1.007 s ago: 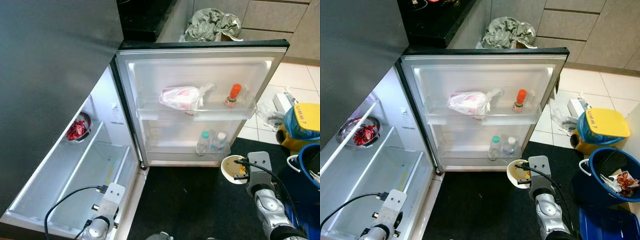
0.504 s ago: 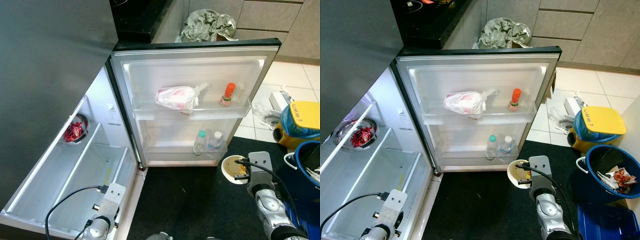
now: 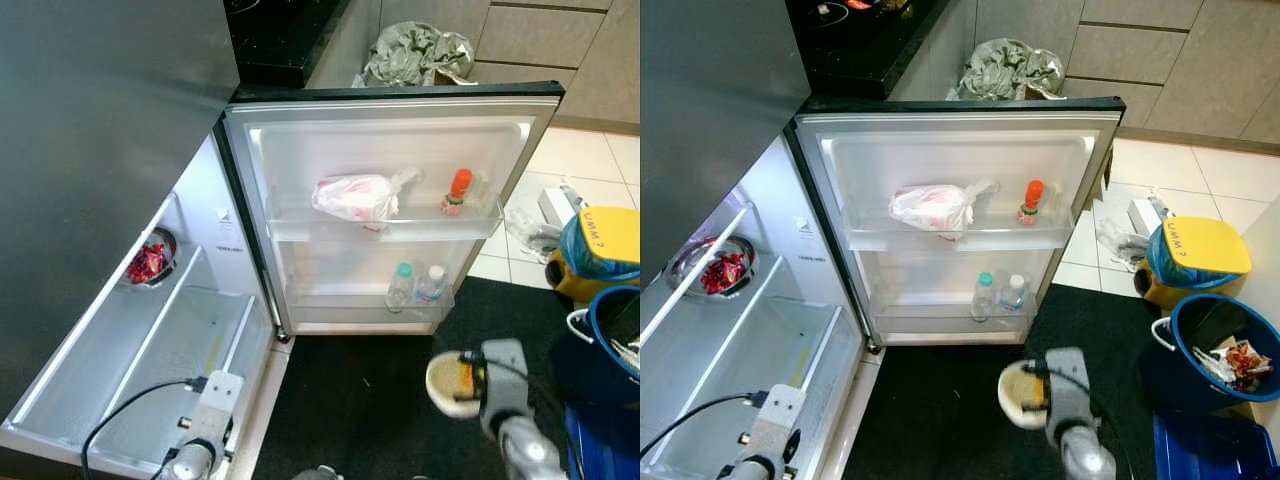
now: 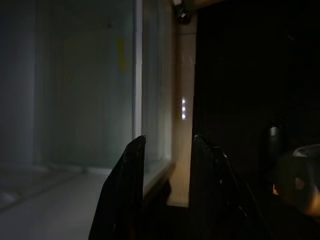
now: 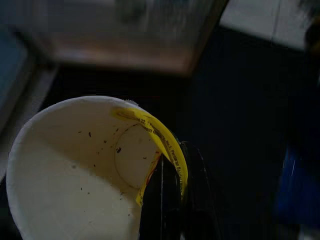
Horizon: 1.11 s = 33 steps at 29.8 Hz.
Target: Restocking fridge
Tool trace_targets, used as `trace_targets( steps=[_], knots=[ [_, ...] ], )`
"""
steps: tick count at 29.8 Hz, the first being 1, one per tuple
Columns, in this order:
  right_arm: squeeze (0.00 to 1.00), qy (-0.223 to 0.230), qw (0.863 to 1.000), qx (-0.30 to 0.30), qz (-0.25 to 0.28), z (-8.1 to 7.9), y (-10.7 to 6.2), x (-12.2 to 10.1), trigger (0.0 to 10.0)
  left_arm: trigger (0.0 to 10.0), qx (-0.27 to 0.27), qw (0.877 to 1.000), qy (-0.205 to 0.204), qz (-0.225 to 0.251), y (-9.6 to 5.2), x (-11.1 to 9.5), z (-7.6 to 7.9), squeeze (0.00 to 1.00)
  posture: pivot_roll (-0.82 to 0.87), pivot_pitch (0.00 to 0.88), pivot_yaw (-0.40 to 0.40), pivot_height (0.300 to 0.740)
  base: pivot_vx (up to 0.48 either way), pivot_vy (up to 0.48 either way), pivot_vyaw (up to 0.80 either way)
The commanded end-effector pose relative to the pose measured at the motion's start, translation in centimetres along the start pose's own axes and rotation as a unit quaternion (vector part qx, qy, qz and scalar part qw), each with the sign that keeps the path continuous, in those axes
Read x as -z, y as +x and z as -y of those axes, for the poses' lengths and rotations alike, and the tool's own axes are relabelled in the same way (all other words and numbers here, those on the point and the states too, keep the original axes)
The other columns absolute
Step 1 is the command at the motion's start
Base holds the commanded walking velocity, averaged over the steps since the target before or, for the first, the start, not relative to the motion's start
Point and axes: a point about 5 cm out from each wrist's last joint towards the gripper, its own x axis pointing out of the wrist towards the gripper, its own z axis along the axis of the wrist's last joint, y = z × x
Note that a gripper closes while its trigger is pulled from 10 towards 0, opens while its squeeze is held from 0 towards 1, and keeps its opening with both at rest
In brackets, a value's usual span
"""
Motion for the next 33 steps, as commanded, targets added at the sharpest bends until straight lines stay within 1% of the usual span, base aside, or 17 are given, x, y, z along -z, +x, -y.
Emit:
trace_targets(
  steps=[1,2,5,7,10,14,15,17,18,20,23,24,26,28,29,30,33],
  knots=[
    [0.00,-0.012,0.999,-0.007,-0.031,-0.5,-0.6,1.8,10.0,10.0,-0.017,0.999,-0.027,-0.032,-0.5,1.7,-0.6,0.00,-0.04,0.099,-0.024,0.740,0.000,0.000,0.00],
    [0.00,-0.018,0.999,-0.007,-0.041,-0.6,-0.8,2.4,10.0,10.0,-0.021,0.999,-0.031,-0.036,-0.6,2.0,-0.7,0.00,-0.04,0.099,-0.024,0.740,0.000,0.000,0.00],
    [0.00,-0.027,0.998,0.003,-0.055,-0.4,-1.1,3.3,10.0,10.0,-0.018,0.999,-0.017,-0.039,-0.9,2.5,-0.5,0.00,-0.04,0.098,-0.028,0.740,0.000,0.000,0.00],
    [0.00,-0.027,0.998,0.003,-0.055,-0.4,-1.1,3.3,10.0,10.0,-0.018,0.999,-0.017,-0.039,-0.9,2.5,-0.5,0.00,-0.04,0.098,-0.028,0.740,0.000,0.000,0.00],
    [0.00,-0.052,0.997,0.026,-0.048,-0.3,-1.1,3.1,10.0,10.0,-0.016,0.999,-0.017,-0.045,-1.0,2.8,-0.2,0.00,-0.04,0.090,-0.038,0.740,0.000,0.000,0.00],
    [0.00,-0.072,0.996,0.020,-0.043,-0.7,-0.9,2.8,10.0,10.0,-0.015,0.998,-0.022,-0.051,-1.0,3.0,-0.1,0.00,-0.04,0.086,-0.046,0.740,0.000,0.000,0.00],
    [0.00,-0.065,0.997,0.011,-0.042,-0.8,-0.9,2.7,10.0,10.0,-0.015,0.998,-0.025,-0.053,-1.0,3.0,-0.1,0.00,-0.04,0.085,-0.050,0.740,0.000,0.000,0.00],
    [0.00,-0.025,0.999,-0.002,-0.034,-1.0,-0.6,2.1,10.0,10.0,-0.015,0.997,-0.039,-0.058,-1.1,3.2,0.1,0.00,-0.04,0.083,-0.057,0.740,0.000,0.000,0.00],
    [0.00,-0.025,0.999,-0.002,-0.034,-1.0,-0.6,2.1,10.0,10.0,-0.015,0.997,-0.039,-0.058,-1.1,3.2,0.1,0.00,-0.04,0.083,-0.057,0.740,0.000,0.000,0.00],
    [0.00,0.004,0.999,-0.005,-0.032,-1.1,-0.5,1.8,10.0,10.0,-0.016,0.996,-0.054,-0.062,-1.2,3.4,0.2,0.00,-0.04,0.083,-0.057,0.740,0.000,0.000,0.00],
    [0.00,0.027,0.999,-0.004,-0.033,-1.1,-0.4,1.7,10.0,10.0,-0.019,0.994,-0.080,-0.066,-1.2,3.6,0.4,0.00,-0.04,0.077,-0.063,0.740,0.000,0.000,0.00],
    [0.00,0.027,0.999,-0.004,-0.033,-1.1,-0.4,1.7,10.0,10.0,-0.019,0.994,-0.080,-0.066,-1.2,3.6,0.4,0.00,-0.04,0.077,-0.063,0.740,0.000,0.000,0.00],
    [0.00,0.029,0.999,-0.001,-0.035,-1.1,-0.4,1.8,10.0,10.0,-0.032,0.991,-0.108,-0.070,-1.3,3.7,0.3,0.00,-0.04,0.072,-0.069,0.740,0.000,0.000,0.00],
    [0.00,0.016,0.999,-0.008,-0.037,-1.2,-0.4,1.8,10.0,10.0,-0.042,0.988,-0.132,-0.072,-1.3,3.8,0.1,0.00,-0.04,0.068,-0.089,0.740,0.000,0.000,0.00],
    [0.00,0.016,0.999,-0.008,-0.037,-1.2,-0.4,1.8,10.0,10.0,-0.042,0.988,-0.132,-0.072,-1.3,3.8,0.1,0.00,-0.04,0.068,-0.089,0.740,0.000,0.000,0.00],
    [0.00,0.002,0.999,-0.020,-0.040,-1.5,-0.5,2.0,10.0,10.0,-0.043,0.987,-0.136,-0.076,-1.3,4.0,0.1,0.00,-0.04,0.067,-0.104,0.740,0.000,0.000,0.00],
    [0.00,-0.013,0.999,-0.029,-0.044,-1.6,-0.5,2.2,10.0,10.0,-0.041,0.987,-0.133,-0.082,-1.5,4.3,0.4,0.00,-0.03,0.068,-0.114,0.740,0.000,0.000,0.00]
  ],
)
